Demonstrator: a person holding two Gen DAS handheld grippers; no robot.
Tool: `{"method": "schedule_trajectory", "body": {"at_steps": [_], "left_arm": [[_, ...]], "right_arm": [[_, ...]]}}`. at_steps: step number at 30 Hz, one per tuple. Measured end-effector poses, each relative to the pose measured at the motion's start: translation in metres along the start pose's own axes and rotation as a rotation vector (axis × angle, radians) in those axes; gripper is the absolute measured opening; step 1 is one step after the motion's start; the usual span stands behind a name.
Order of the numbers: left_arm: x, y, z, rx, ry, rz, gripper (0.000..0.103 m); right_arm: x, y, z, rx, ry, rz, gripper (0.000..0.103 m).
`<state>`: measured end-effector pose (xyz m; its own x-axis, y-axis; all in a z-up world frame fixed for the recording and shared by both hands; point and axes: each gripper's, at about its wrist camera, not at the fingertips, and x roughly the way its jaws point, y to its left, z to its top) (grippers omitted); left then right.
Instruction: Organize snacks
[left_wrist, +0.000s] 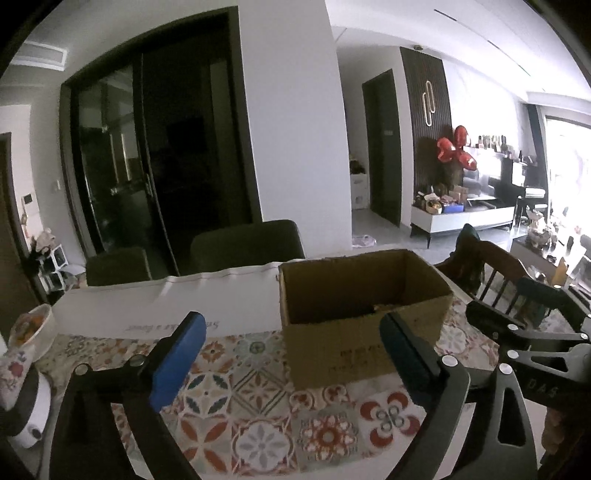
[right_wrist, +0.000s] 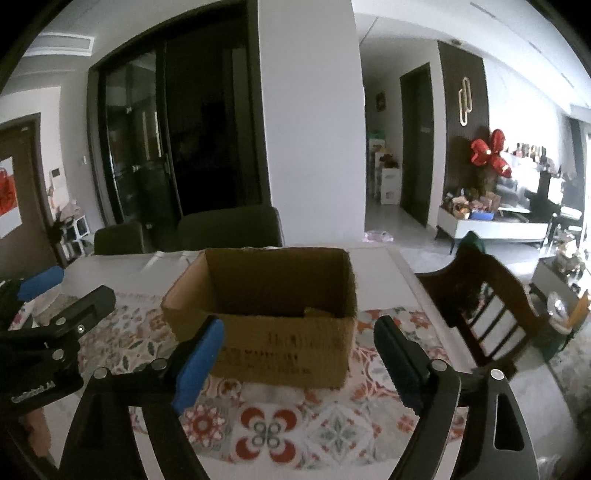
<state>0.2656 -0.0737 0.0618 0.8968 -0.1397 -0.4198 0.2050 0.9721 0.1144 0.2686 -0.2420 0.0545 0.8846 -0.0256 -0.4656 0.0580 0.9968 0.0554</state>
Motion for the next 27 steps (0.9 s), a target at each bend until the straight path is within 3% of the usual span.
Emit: {"method": "schedule_trajectory", "body": {"at_steps": [17,27], "left_arm": [[-0.119,0.004,-0.054,-0.015,-0.017,0.004,0.103],[-0.157,0.003,-0.065,-0.023,-0.053,0.006,0.103]], "right_arm": [[-0.117,0.024,-0.059,-0.009,-0.044,0.004,0.090],[-0.159,0.030,-0.079,-0.020,-0.067,-0.001,0.090]]}}
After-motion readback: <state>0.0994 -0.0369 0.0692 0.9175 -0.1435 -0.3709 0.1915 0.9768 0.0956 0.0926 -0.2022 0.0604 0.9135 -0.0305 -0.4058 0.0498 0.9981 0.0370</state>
